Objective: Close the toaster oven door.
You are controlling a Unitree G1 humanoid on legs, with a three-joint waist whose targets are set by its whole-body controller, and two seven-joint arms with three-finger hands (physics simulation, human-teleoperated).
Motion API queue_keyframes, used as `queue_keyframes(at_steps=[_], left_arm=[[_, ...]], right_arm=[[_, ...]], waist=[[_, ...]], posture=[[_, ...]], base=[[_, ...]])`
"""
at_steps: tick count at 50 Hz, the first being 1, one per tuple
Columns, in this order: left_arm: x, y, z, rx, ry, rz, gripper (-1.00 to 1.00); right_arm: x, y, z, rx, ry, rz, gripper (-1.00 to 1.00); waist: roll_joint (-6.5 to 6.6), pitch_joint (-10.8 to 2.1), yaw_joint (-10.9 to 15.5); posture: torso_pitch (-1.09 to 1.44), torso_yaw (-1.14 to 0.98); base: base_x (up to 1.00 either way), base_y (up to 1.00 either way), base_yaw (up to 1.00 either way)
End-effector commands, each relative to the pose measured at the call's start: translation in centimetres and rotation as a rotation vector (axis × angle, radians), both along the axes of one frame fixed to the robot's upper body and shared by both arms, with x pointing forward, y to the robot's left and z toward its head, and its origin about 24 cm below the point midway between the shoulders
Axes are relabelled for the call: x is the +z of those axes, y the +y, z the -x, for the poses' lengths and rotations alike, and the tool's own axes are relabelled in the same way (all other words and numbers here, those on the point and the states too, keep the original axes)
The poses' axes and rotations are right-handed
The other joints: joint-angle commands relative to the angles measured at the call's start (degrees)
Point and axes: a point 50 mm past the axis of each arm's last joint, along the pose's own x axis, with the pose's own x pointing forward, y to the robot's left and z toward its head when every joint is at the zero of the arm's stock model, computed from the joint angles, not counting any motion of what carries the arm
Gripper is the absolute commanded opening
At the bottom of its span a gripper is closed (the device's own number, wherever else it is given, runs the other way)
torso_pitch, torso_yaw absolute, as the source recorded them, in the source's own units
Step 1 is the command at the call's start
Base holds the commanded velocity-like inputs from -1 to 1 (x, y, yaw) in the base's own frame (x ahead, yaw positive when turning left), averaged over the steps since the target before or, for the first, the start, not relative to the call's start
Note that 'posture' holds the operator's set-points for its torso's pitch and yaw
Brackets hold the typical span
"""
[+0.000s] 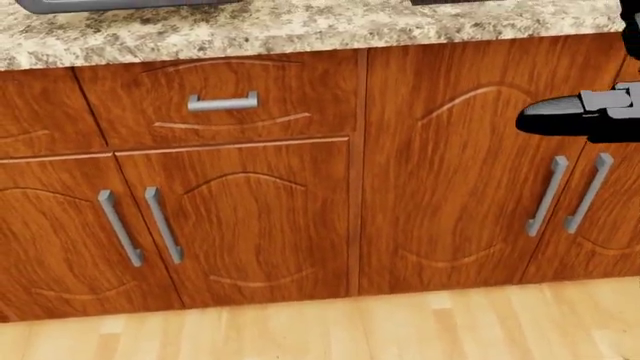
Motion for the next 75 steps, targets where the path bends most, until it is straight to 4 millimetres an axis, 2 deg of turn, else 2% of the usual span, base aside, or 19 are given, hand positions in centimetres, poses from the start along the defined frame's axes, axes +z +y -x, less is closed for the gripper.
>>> queue_keyframes(at_steps=[1,12,13,16,21,25,26,34,37,38,41,47,51,52,54,65,66,70,75], left_arm=[[2.1,-0.5,0.5,-0.008,-0.077,-0.056,1.00],[2.3,-0.5,0.6,-0.007,-0.081,-0.055,1.00],[2.4,-0.5,0.6,-0.008,-0.082,-0.055,1.00],[2.3,-0.5,0.5,-0.008,-0.082,-0.056,1.00],[2.5,-0.3,0.6,-0.003,-0.085,-0.053,1.00],[2.5,-0.2,0.6,0.000,-0.087,-0.050,1.00],[2.5,-0.2,0.6,0.000,-0.087,-0.049,1.00],[2.7,0.0,0.7,0.007,-0.089,-0.047,1.00],[2.8,0.1,0.8,0.009,-0.092,-0.047,1.00],[2.8,0.0,0.7,0.007,-0.090,-0.044,1.00],[2.9,0.1,0.8,0.009,-0.091,-0.043,1.00],[2.9,0.3,0.8,0.014,-0.091,-0.041,1.00],[2.8,0.3,0.8,0.016,-0.089,-0.039,1.00],[2.8,0.3,0.8,0.016,-0.089,-0.039,1.00],[2.8,0.3,0.8,0.017,-0.090,-0.039,1.00],[2.9,0.4,0.9,0.017,-0.089,-0.038,1.00],[2.9,0.4,0.9,0.016,-0.089,-0.038,1.00],[3.0,0.5,0.9,0.016,-0.091,-0.039,1.00],[3.2,0.4,1.0,0.017,-0.094,-0.041,1.00]], right_arm=[[1.8,-0.1,0.5,-0.010,-0.082,0.017,1.00],[1.9,-0.2,0.6,-0.008,-0.081,0.013,1.00],[1.9,-0.2,0.6,-0.008,-0.080,0.013,1.00],[1.8,-0.3,0.6,-0.006,-0.076,0.008,1.00],[1.8,-0.2,0.6,-0.003,-0.076,0.009,1.00],[1.9,-0.2,0.7,-0.003,-0.076,0.005,1.00],[1.9,-0.2,0.7,-0.002,-0.076,0.002,1.00],[2.1,-0.1,0.6,0.002,-0.080,0.002,1.00],[2.3,-0.1,0.6,0.005,-0.082,0.003,1.00],[2.4,-0.1,0.6,0.005,-0.081,-0.001,1.00],[2.5,0.0,0.7,0.009,-0.081,-0.005,1.00],[2.5,0.0,0.8,0.013,-0.080,-0.006,1.00],[2.5,-0.1,0.8,0.014,-0.078,-0.013,1.00],[2.5,-0.1,0.8,0.014,-0.078,-0.014,1.00],[2.5,-0.1,0.8,0.015,-0.078,-0.014,1.00],[2.6,0.0,0.9,0.018,-0.076,-0.019,1.00],[2.7,0.0,0.9,0.020,-0.077,-0.019,1.00],[2.8,0.1,0.9,0.020,-0.078,-0.018,1.00],[2.9,0.0,0.9,0.021,-0.080,-0.015,1.00]], waist=[[0.56,-0.90,-0.3],[-6.29,-1.50,1.0],[-4.35,-1.51,0.7],[-5.54,-1.53,0.1],[-3.41,-0.82,-0.4],[2.57,-2.24,-0.8],[0.71,-1.86,-0.1],[-3.40,-0.67,0.7],[-7.82,-1.83,0.9],[-5.34,-1.55,0.2],[-6.37,-2.07,0.0],[-3.55,-1.22,-0.5],[2.94,-2.80,-0.9],[0.70,-2.31,-0.4],[1.45,-1.19,-0.1],[-6.82,-2.10,1.2],[-4.65,-1.64,0.7],[-5.82,-2.34,0.1],[-2.43,-1.10,-0.7]], posture=[[0.00,0.00],[0.00,0.00],[0.00,0.00],[0.00,0.00],[0.00,0.00],[0.00,0.00],[0.00,0.00],[0.00,0.00],[0.00,0.00],[0.00,0.00],[0.00,0.00],[0.00,0.00],[0.00,0.00],[0.00,0.00],[0.00,0.00],[0.00,0.00],[0.00,0.00],[0.00,0.00],[0.00,0.00]], base=[[0.22,0.17,0.00],[0.21,0.16,0.00],[0.23,0.12,0.00],[0.24,0.12,0.00],[0.23,0.12,0.00],[0.24,0.12,0.00],[0.23,0.18,0.00],[0.24,0.21,0.00],[0.24,0.23,0.00],[0.23,0.24,0.00],[0.24,0.25,0.00],[0.24,0.31,0.00],[0.24,0.32,0.00],[0.23,0.31,0.00],[0.25,0.32,0.00],[0.21,0.31,0.00],[0.20,0.31,0.00],[0.20,0.31,0.00],[0.20,0.29,0.00]])
